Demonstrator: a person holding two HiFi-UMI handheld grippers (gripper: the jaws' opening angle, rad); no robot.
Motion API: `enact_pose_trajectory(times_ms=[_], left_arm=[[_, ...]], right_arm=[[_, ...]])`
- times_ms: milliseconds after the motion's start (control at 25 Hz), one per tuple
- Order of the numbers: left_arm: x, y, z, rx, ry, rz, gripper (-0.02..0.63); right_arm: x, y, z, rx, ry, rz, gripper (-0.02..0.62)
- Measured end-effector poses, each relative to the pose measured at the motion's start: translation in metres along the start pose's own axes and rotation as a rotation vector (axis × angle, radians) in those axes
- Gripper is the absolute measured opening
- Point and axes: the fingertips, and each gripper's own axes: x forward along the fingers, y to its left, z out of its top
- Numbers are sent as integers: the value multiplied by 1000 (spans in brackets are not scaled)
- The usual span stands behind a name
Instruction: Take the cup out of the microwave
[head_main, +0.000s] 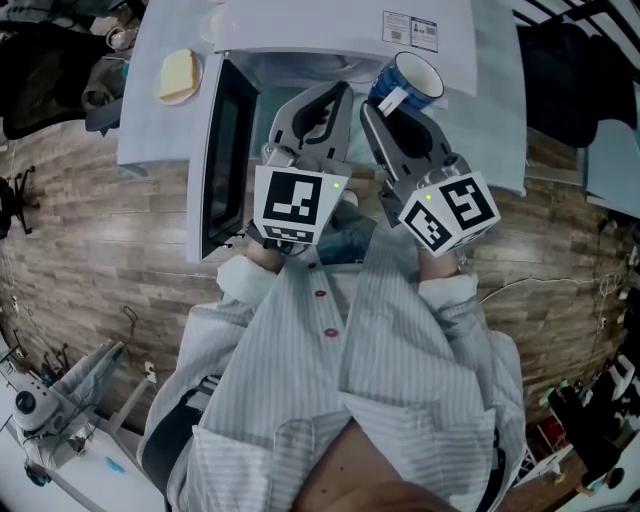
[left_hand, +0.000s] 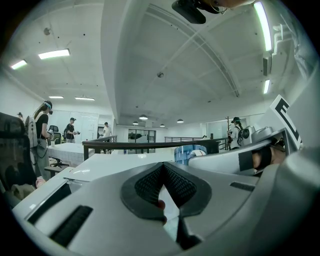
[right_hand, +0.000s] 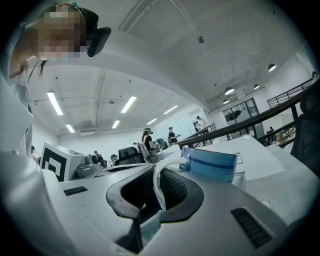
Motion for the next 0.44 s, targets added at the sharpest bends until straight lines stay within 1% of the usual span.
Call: enact_pose_trajectory(times_ms=[440], left_arm=[[1,-2,-4,-6,9,1,8]], right_arm=[[-2,0,-4,3,8,5,63]])
